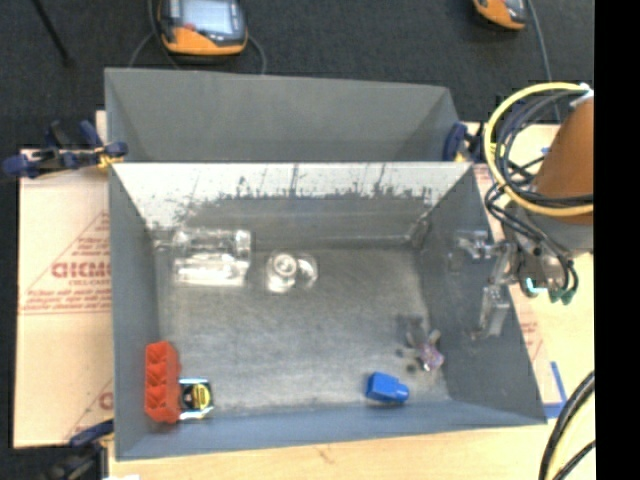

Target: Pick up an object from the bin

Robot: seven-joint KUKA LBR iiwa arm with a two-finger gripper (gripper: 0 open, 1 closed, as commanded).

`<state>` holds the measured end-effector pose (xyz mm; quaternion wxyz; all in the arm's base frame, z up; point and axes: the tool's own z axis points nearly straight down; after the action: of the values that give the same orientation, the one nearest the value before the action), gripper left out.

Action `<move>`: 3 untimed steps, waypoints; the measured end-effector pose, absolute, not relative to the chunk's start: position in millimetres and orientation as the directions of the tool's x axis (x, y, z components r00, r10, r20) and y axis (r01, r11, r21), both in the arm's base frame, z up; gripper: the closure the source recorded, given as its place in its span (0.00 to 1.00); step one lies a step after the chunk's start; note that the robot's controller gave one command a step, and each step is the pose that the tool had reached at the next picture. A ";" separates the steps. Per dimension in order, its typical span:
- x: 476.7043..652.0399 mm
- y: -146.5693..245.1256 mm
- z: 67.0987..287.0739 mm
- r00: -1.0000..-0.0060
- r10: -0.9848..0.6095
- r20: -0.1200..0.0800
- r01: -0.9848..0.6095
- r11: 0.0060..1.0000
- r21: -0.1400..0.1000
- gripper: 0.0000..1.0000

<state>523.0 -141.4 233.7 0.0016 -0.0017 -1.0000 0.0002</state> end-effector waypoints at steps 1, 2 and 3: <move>492.6 -125.5 67.1 -0.996 0.085 0.000 0.085 0.996 0.000 0.00; 495.7 -126.4 72.1 -0.997 0.080 -0.009 0.080 0.997 -0.003 1.00; 510.4 -143.8 174.2 -0.894 -0.448 -0.007 -0.448 0.894 -0.007 1.00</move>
Offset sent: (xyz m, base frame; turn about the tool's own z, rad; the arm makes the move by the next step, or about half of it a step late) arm -0.0297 0.0169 -0.1637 0.0820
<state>510.4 -143.8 174.2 -0.0045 0.2300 -0.9732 0.0027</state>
